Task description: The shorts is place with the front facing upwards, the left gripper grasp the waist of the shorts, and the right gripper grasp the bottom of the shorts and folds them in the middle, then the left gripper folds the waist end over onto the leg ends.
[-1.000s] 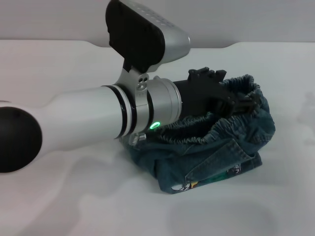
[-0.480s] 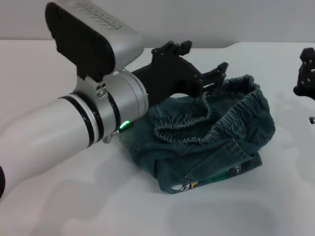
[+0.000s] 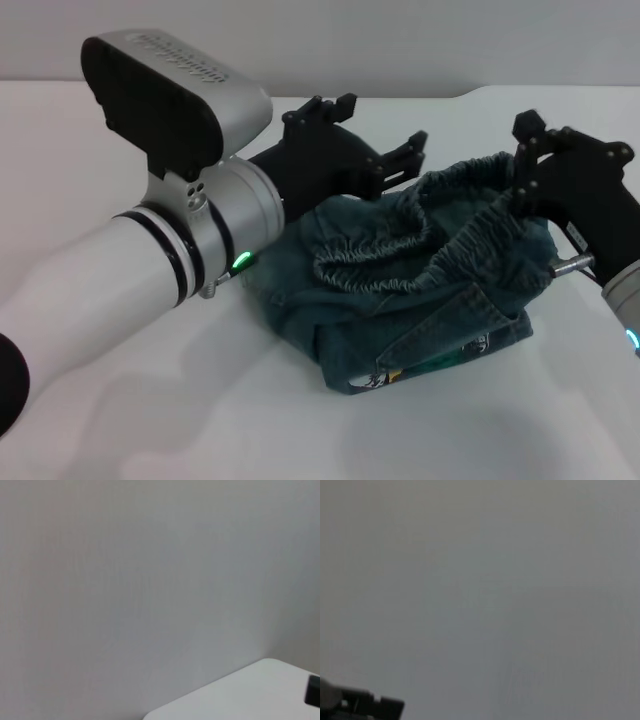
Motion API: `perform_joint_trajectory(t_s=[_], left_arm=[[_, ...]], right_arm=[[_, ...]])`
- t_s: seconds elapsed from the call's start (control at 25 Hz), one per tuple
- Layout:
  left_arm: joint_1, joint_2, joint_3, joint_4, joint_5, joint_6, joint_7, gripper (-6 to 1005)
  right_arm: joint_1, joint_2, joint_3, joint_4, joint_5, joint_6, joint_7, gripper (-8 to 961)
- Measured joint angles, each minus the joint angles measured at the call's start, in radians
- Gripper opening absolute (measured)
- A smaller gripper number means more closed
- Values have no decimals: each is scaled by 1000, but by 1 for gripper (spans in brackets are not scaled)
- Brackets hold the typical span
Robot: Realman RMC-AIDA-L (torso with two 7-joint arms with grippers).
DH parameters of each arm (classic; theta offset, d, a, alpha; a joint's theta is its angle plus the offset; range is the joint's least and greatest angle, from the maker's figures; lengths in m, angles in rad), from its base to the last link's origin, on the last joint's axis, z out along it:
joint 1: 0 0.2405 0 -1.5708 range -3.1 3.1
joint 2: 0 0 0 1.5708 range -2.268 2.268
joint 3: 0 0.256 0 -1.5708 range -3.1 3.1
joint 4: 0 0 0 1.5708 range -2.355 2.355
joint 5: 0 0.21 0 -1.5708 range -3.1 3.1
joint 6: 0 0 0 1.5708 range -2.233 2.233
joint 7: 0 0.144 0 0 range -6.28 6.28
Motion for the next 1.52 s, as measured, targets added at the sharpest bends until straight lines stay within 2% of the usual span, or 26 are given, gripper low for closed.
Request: perform_joint_trajectory(t_s=[0.12, 0.28, 0.44, 0.72, 0.8, 0.84, 0.88, 0.96, 1.0, 1.08, 1.12, 1.2, 1.24, 1.28, 1.32, 1.44, 1.52], left_arm=[[1, 0, -2, 5, 0, 5, 0, 849], [18, 2, -22, 43, -14, 35, -6, 849], [14, 1, -33, 63, -28, 37, -6, 849], [4, 2, -64, 86, -51, 33, -6, 849], [83, 2, -158, 84, -66, 107, -7, 849], [83, 2, -158, 84, -66, 107, -7, 849], [118, 3, -174, 86, -82, 169, -7, 849], [118, 3, -174, 86, -82, 169, -7, 849], [174, 5, -173, 87, -125, 304, -8, 849], [183, 4, -160, 87, -127, 340, -8, 849], [193, 5, -133, 93, -126, 402, -8, 849], [193, 5, -133, 93, -126, 402, -8, 849], [193, 5, -133, 93, -126, 402, -8, 849], [170, 5, -108, 143, -126, 472, -41, 849], [170, 5, -108, 143, -126, 472, -41, 849], [170, 5, -108, 143, -126, 472, -41, 849], [141, 6, -50, 216, -99, 626, -156, 849]], right_arm=[[-60, 3, 31, 154, 0, 183, -43, 74], [-154, -11, 84, 414, 0, 438, -75, 79], [-172, 1, 161, 604, 2, 673, -98, 84], [-37, 7, 326, 684, 96, 1026, -73, 92], [8, 4, 389, 692, 150, 1146, -76, 95], [27, 1, 417, 693, 176, 1200, -82, 96], [47, -3, 454, 694, 210, 1256, -97, 97], [78, -7, 536, 700, 293, 1359, -148, 100], [89, -6, 579, 709, 334, 1406, -175, 101], [112, -2, 689, 739, 412, 1508, -215, 187], [130, -1, 754, 754, 452, 1570, -228, 229], [185, -7, 874, 762, 517, 1707, -229, 315], [221, -12, 932, 759, 541, 1782, -228, 327], [296, -18, 1019, 747, 548, 1922, -223, 338], [329, -18, 1043, 741, 540, 1982, -223, 350], [368, -17, 1050, 730, 500, 2032, -224, 385], [396, -15, 1024, 720, 422, 2059, -225, 408]])
